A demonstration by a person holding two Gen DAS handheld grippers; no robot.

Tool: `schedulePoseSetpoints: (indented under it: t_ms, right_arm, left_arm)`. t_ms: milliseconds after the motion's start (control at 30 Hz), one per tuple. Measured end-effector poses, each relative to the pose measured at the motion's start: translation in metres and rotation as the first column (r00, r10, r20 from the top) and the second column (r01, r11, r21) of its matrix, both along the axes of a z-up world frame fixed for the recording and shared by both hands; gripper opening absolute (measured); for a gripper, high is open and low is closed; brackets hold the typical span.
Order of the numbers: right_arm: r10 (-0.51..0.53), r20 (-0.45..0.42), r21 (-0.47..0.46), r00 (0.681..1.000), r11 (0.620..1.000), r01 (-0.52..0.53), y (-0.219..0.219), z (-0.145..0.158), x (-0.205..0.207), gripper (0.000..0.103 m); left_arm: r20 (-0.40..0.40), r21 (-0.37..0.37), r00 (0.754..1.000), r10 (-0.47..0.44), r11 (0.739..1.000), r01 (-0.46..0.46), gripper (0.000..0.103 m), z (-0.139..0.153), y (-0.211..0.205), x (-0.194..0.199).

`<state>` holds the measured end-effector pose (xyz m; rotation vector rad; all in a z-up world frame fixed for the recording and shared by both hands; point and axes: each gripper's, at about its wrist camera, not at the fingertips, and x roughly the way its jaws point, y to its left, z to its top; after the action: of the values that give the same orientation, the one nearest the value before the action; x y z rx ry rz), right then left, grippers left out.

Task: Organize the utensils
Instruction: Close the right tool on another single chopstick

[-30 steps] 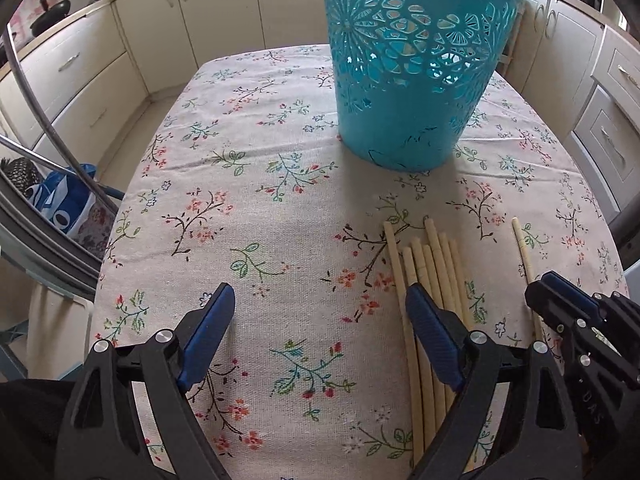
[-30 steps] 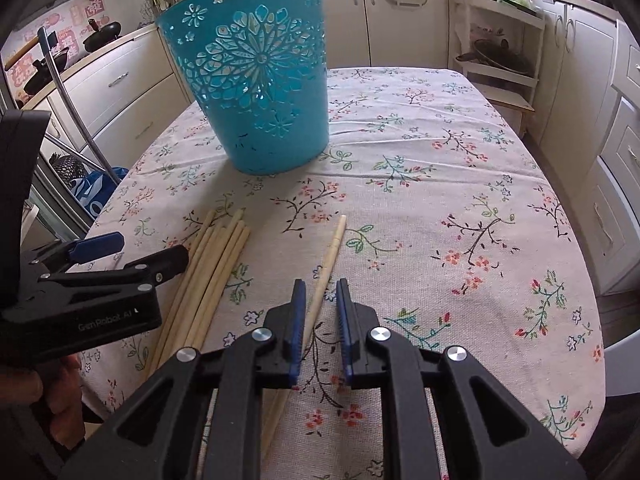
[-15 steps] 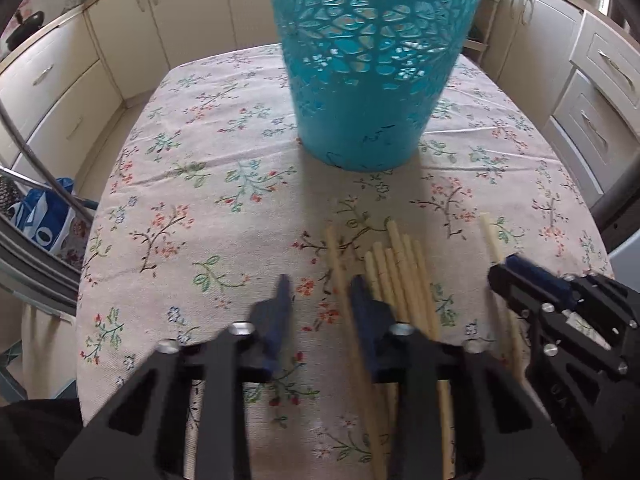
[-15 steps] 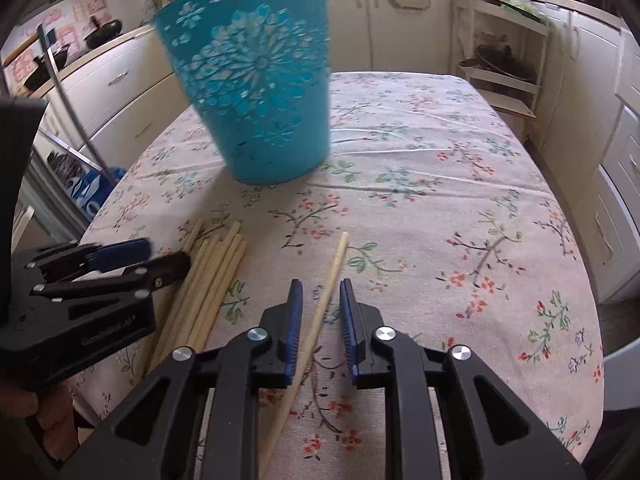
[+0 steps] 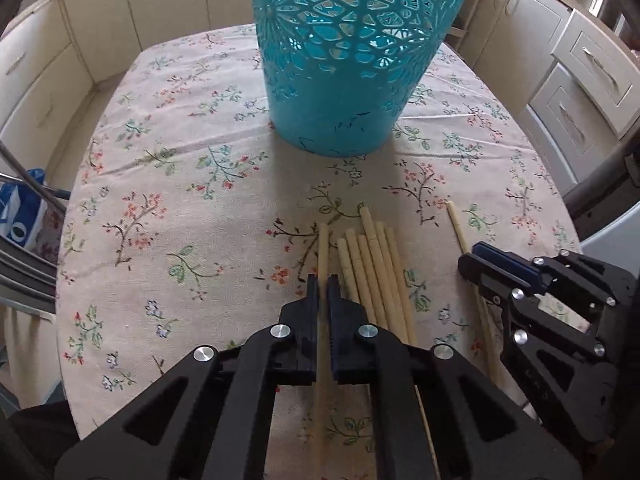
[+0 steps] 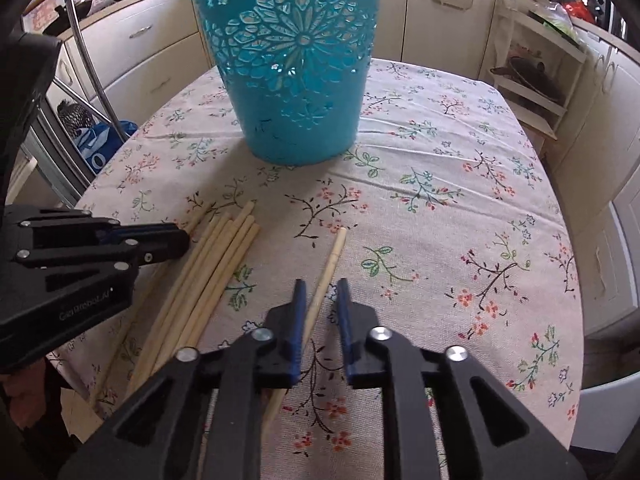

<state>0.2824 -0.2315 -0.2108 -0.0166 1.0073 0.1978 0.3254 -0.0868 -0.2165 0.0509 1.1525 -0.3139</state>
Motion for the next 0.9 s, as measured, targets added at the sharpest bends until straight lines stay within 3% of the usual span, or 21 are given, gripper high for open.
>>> schedulePoseSetpoints:
  t_ms: [133,300,500,667,900]
  right_arm:
    - [-0.031,0.01,0.077,0.999,0.997,0.031,-0.011,-0.002,-0.001,0.008]
    - [-0.037,0.027,0.07,0.999,0.997,0.035,-0.007,-0.002,-0.002,0.007]
    - [-0.041,0.035,0.068,0.999,0.997,0.038,-0.006,-0.002,-0.004,0.007]
    - [-0.043,0.035,0.075,0.998,0.996,0.041,-0.007,-0.002,-0.004,0.007]
    - [-0.039,0.039,0.083,0.998,0.996,0.035,-0.009,-0.002,-0.004,0.008]
  left_arm:
    - [0.048,-0.082,0.998,0.028,0.996,-0.024,0.004,0.025,0.014,-0.006]
    - [0.168,-0.19,0.984,0.052,0.982,-0.019,0.004,0.077,0.031,-0.012]
    - [0.314,-0.304,0.945,0.086,0.953,0.014,0.004,0.146,0.039,-0.008]
    - [0.464,-0.366,0.873,0.146,0.93,0.039,0.004,0.204,0.037,0.008]
    - [0.568,-0.415,0.78,0.263,0.91,-0.005,0.004,0.246,0.027,0.054]
